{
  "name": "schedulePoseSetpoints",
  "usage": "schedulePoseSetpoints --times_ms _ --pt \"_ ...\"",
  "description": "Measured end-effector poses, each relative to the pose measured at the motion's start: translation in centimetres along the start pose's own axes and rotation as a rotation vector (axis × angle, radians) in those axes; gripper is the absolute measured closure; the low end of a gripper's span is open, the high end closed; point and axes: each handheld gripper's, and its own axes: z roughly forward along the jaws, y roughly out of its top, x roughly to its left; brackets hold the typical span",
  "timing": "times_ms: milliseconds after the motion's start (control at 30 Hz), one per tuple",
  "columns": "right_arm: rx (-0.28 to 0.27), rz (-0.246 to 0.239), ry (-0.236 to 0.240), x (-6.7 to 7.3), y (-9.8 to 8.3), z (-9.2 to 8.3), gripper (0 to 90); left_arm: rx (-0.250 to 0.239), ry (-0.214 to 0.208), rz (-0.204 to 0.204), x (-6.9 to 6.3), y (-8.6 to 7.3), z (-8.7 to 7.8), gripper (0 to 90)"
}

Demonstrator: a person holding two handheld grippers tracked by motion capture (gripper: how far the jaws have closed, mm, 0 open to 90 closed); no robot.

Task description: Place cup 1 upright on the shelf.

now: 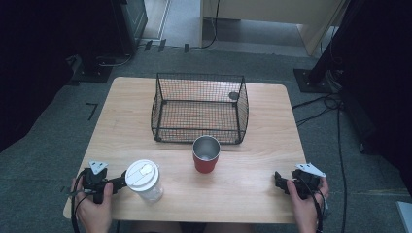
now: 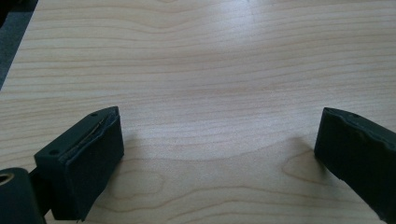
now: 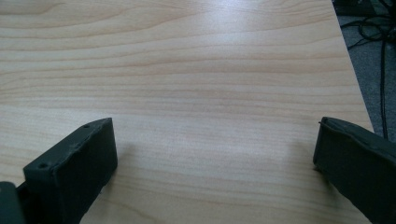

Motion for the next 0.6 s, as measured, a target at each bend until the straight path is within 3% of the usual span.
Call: schedulePoseSetpoints --times_ms 100,167,300,367,500,600 --pt "-0.002 -0.02 0.031 0.0 -0.2 -0.3 1.7 -0.002 0.001 0.0 0.0 0.0 0.0 2.1" --pt "-0.014 -0.004 0.047 -0.1 -0.2 -0.7 6.2 -0.002 0.0 0.0 0.0 0.0 0.0 2.1" --pt "-0.077 0.026 0.064 0.0 0.3 -1.8 6.9 0.0 0.0 0.0 0.0 0.0 0.0 2.1" --pt "-0.096 0.024 0.084 0.4 0.7 -2.4 5.9 0.0 0.0 -0.001 0.0 0.0 0.0 2.1" --pt "-0.11 0.004 0.168 1.6 1.2 -3.6 5.7 0.0 0.0 -0.001 0.0 0.0 0.0 2.1" --pt "-0.12 -0.024 0.194 2.5 1.7 -4.3 5.7 -0.002 0.0 -0.002 0.0 0.0 0.0 2.1"
